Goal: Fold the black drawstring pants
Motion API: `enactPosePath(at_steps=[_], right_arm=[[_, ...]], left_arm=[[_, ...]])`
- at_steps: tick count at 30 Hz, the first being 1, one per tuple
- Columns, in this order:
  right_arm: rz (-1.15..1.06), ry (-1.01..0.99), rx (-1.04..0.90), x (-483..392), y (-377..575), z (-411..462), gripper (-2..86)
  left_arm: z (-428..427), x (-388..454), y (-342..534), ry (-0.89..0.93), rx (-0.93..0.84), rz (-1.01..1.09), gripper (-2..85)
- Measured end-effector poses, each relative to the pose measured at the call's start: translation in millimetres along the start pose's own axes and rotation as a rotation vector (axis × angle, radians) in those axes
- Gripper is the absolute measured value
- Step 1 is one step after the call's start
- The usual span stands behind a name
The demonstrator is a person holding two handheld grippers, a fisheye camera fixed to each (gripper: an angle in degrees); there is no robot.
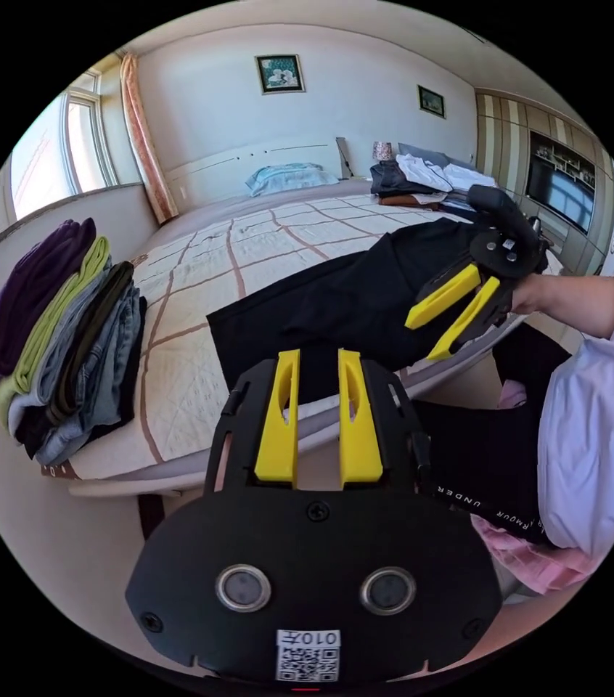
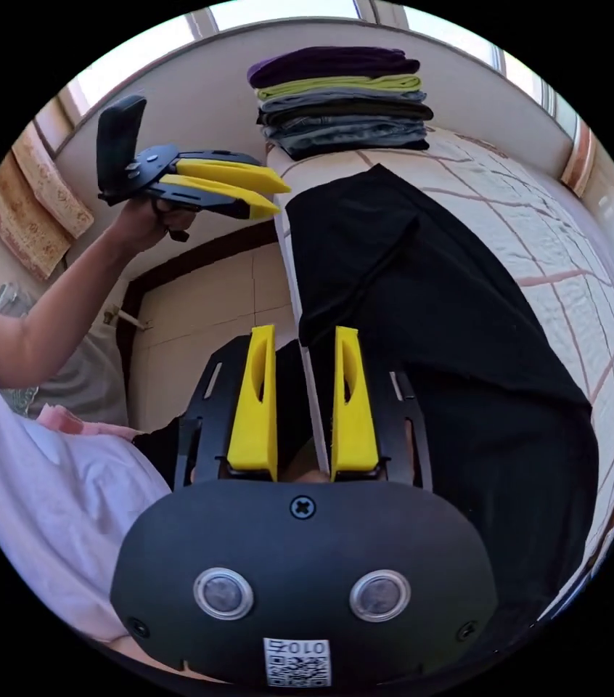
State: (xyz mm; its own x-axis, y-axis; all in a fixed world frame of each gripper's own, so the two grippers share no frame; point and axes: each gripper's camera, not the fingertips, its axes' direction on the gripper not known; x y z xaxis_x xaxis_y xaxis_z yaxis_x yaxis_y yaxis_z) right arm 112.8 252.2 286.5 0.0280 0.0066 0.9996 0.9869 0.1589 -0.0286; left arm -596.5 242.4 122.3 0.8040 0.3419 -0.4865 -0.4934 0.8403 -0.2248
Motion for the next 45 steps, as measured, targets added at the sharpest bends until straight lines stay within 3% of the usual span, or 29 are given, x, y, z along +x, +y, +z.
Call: enactPosePath(at_steps=[4,9,14,24,28,31,36,45], right_arm=[[-0.059,0.029,-0.010,-9.3,-13.3,-20.2,4.0],[-0.534,0.044,-0.131,-49.7,-30.1,-125.3,3.8],[-0.815,0.024,-0.251,-61.4,-52.2,-191.8,3.8],[-0.967,0.075,-0.316,-97.2,-55.3,-242.4,3.8],[-0.989,0.087,-0.298,-105.9,-48.4,-253.9,3.8],[-1.045,0.061,-0.237,-115.0,-39.4,-267.8,3.8],[-1.083,0.012,-0.216,-121.6,-27.3,-273.0,3.9],[-1.078,0.042,-0.182,-139.1,0.8,-279.4,3.5]], left_arm=[[6.5,-2.7,-0.7,0.030,0.007,0.023,11.4],[8.7,-19.3,0.0,0.084,-0.008,0.085,13.2],[10.7,-19.4,-21.6,0.257,0.056,0.187,15.1],[35.7,24.8,-54.1,0.634,0.082,0.403,15.7],[36.5,11.2,-57.6,0.898,0.140,0.431,15.3],[44.4,-6.2,-57.7,0.819,0.114,0.384,15.0],[47.7,-23.5,-76.0,0.856,0.143,0.392,15.1],[115.8,-4.2,-102.2,1.188,0.009,0.439,13.5]])
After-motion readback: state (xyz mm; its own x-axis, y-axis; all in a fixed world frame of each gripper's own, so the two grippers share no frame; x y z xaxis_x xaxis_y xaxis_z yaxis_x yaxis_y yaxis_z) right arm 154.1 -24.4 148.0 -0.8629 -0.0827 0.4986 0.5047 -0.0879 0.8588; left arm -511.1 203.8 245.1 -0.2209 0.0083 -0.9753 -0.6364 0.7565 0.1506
